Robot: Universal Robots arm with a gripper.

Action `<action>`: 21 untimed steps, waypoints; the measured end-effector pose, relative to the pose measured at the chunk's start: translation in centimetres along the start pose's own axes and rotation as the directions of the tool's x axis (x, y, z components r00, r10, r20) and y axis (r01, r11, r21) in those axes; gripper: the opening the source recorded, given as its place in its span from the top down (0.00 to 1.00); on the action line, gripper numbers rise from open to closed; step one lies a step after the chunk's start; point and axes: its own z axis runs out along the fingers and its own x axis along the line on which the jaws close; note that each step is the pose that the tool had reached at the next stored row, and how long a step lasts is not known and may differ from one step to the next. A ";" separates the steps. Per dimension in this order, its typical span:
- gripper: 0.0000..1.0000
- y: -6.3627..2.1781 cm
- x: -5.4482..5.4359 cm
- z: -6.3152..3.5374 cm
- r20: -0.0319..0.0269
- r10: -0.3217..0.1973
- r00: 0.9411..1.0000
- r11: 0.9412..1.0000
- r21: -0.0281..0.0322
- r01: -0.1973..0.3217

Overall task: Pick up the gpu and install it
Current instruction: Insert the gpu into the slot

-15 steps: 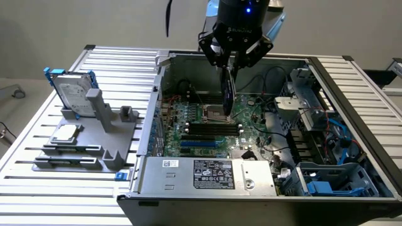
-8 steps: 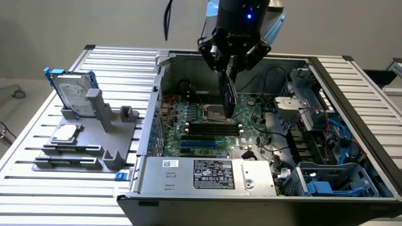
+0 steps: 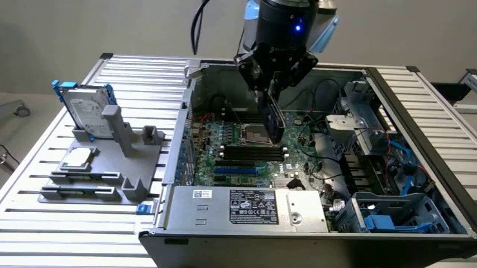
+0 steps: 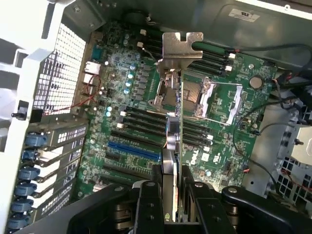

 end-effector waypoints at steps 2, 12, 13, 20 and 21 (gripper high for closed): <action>0.74 -0.01 0.0 0.26 -0.001 -0.036 0.999 0.999 0.001 0.036; 0.74 -0.04 0.0 1.48 -0.002 -0.216 0.976 0.976 0.003 0.216; 0.74 -0.04 0.0 1.60 -0.002 -0.234 0.972 0.972 0.003 0.234; 0.74 -0.06 -0.1 2.26 -0.006 -0.356 0.935 0.934 0.005 0.356; 0.74 -0.06 -0.1 2.31 -0.005 -0.373 0.928 0.928 0.003 0.373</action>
